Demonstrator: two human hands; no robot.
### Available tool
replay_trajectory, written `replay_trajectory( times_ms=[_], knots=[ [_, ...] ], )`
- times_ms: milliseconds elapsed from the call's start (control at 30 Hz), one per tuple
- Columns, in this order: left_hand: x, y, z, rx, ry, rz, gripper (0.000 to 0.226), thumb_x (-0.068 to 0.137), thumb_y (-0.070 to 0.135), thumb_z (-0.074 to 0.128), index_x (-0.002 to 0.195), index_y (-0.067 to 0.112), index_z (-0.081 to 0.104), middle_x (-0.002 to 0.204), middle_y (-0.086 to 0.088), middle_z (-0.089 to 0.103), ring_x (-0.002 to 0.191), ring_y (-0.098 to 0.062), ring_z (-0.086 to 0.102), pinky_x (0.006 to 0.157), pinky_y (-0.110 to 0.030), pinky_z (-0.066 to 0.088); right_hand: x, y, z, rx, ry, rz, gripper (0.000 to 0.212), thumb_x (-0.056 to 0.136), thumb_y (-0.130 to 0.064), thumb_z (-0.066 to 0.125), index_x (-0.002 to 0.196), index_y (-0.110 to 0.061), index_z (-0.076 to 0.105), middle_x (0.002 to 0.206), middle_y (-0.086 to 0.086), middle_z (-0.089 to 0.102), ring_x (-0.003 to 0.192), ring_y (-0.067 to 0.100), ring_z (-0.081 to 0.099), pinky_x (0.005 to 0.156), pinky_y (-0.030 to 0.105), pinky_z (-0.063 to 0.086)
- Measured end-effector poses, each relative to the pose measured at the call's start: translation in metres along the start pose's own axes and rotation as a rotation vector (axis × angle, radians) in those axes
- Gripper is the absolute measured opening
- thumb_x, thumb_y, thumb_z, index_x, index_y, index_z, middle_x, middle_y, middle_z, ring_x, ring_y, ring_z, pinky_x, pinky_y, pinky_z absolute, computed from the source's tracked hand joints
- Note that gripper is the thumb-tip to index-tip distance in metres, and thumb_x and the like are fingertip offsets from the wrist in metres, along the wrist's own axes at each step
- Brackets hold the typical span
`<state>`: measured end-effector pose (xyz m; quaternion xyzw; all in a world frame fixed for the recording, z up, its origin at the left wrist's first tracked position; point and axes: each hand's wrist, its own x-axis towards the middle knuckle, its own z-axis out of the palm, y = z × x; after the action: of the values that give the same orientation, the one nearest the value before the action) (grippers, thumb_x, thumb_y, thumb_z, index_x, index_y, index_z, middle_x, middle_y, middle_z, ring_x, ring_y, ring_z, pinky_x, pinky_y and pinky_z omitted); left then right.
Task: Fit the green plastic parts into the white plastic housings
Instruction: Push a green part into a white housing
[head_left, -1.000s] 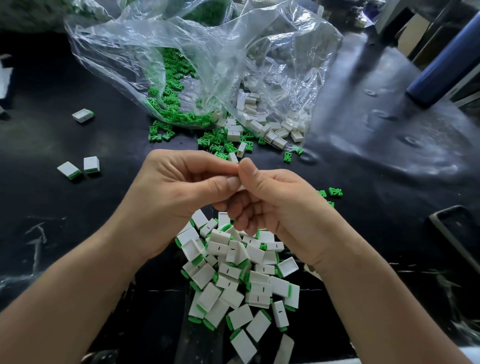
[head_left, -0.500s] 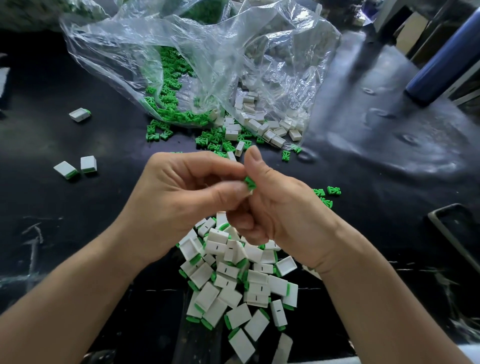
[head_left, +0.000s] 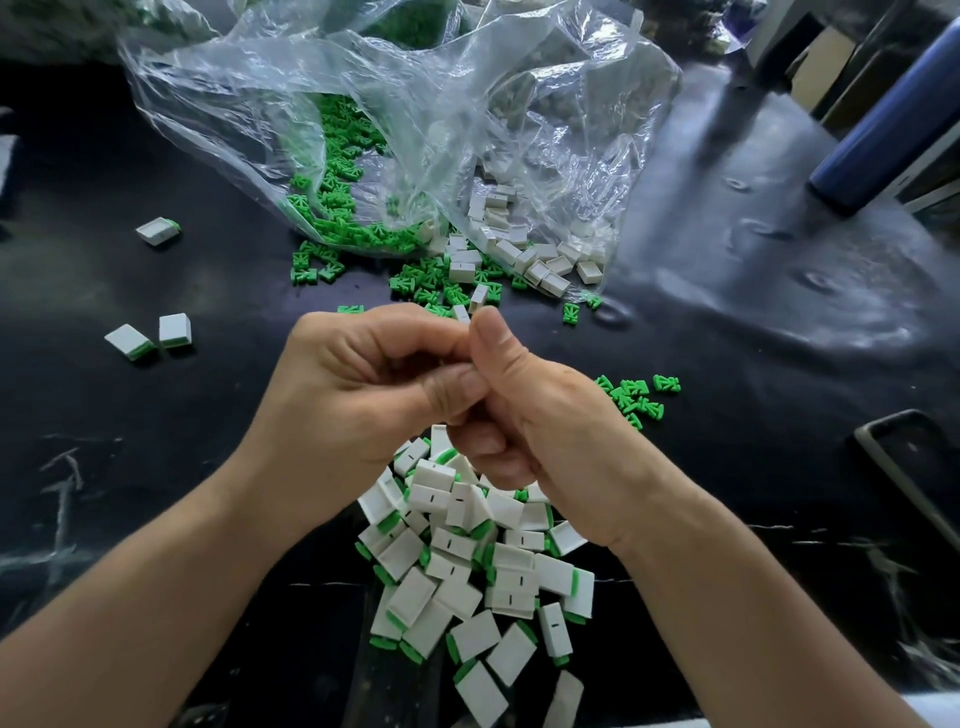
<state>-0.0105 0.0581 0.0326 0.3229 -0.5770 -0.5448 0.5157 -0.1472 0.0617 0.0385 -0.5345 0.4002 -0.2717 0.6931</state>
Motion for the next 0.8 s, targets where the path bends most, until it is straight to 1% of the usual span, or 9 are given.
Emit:
replay_trajectory(
  times_ms=[67,167,200,300,400,533,633,700,800],
  knots=[
    [0.000,0.000,0.001,0.005,0.009,0.000,0.012,0.067,-0.003,0.061,0.076,-0.007,0.068,0.065,-0.011,0.064,0.052,-0.022,0.061,0.051,-0.027,0.051,0.001,0.001,-0.002,0.009,-0.009,0.020,0.076,0.081,-0.067,0.032,0.089,0.005,0.055,0.057,-0.005,0.032,0.051,0.007,0.026,0.043,0.015,0.024],
    [-0.001,0.002,0.002,-0.014,0.001,-0.017,0.019,0.068,-0.002,0.062,0.087,-0.004,0.065,0.059,-0.018,0.063,0.046,-0.033,0.060,0.047,-0.035,0.053,0.002,-0.001,-0.001,0.073,-0.071,-0.032,0.049,0.086,-0.058,0.026,0.092,-0.031,0.067,0.065,-0.003,0.034,0.053,0.006,0.030,0.044,0.017,0.023],
    [0.000,0.003,0.002,-0.030,0.006,-0.030,0.018,0.068,-0.002,0.065,0.085,-0.007,0.066,0.057,-0.021,0.062,0.044,-0.035,0.060,0.046,-0.038,0.053,0.002,-0.003,-0.002,0.095,-0.093,-0.039,0.045,0.087,-0.055,0.025,0.095,-0.034,0.065,0.068,-0.001,0.034,0.054,0.006,0.032,0.045,0.018,0.023],
    [0.001,0.002,0.000,-0.034,0.075,-0.085,0.019,0.062,0.004,0.073,0.078,-0.004,0.067,0.066,-0.030,0.058,0.047,-0.035,0.060,0.048,-0.036,0.053,0.002,-0.003,-0.007,0.090,-0.073,0.041,0.048,0.081,-0.054,0.030,0.092,-0.015,0.057,0.067,0.003,0.037,0.053,0.009,0.032,0.045,0.017,0.025],
    [0.002,0.002,-0.004,-0.062,0.053,-0.186,0.024,0.063,0.012,0.068,0.082,-0.003,0.070,0.069,-0.026,0.064,0.054,-0.035,0.062,0.055,-0.035,0.052,0.001,-0.003,-0.008,0.039,-0.030,0.068,0.052,0.077,-0.053,0.034,0.087,-0.007,0.056,0.063,0.006,0.041,0.051,0.009,0.032,0.046,0.020,0.024],
    [0.001,0.003,-0.007,-0.042,0.046,-0.257,0.022,0.068,0.011,0.060,0.084,0.001,0.072,0.070,-0.023,0.065,0.063,-0.036,0.056,0.066,-0.042,0.046,-0.001,-0.007,-0.007,0.022,-0.025,0.064,0.046,0.076,-0.051,0.034,0.071,-0.011,0.056,0.090,0.011,0.045,0.053,0.011,0.033,0.049,0.023,0.023],
    [0.002,0.007,-0.006,-0.058,0.056,-0.276,0.025,0.068,0.008,0.058,0.085,-0.005,0.070,0.073,-0.035,0.062,0.067,-0.054,0.056,0.072,-0.059,0.047,-0.002,-0.008,-0.008,-0.021,-0.028,0.084,0.049,0.081,-0.053,0.046,0.081,-0.006,0.054,0.089,0.012,0.044,0.054,0.013,0.031,0.050,0.024,0.022],
    [0.002,0.009,-0.005,-0.054,0.061,-0.302,0.026,0.067,0.007,0.058,0.085,-0.008,0.068,0.077,-0.043,0.057,0.072,-0.064,0.050,0.076,-0.071,0.039,-0.002,-0.008,-0.007,-0.073,-0.022,0.067,0.058,0.076,-0.055,0.041,0.092,-0.001,0.055,0.084,0.012,0.045,0.055,0.014,0.032,0.050,0.025,0.024],
    [0.003,0.010,-0.005,-0.024,0.067,-0.318,0.024,0.065,0.007,0.059,0.081,-0.007,0.069,0.077,-0.044,0.055,0.073,-0.065,0.047,0.076,-0.072,0.038,-0.002,-0.007,-0.007,-0.127,-0.016,0.041,0.065,0.072,-0.054,0.034,0.093,0.004,0.057,0.075,0.012,0.045,0.055,0.015,0.034,0.049,0.024,0.026]
  ],
)
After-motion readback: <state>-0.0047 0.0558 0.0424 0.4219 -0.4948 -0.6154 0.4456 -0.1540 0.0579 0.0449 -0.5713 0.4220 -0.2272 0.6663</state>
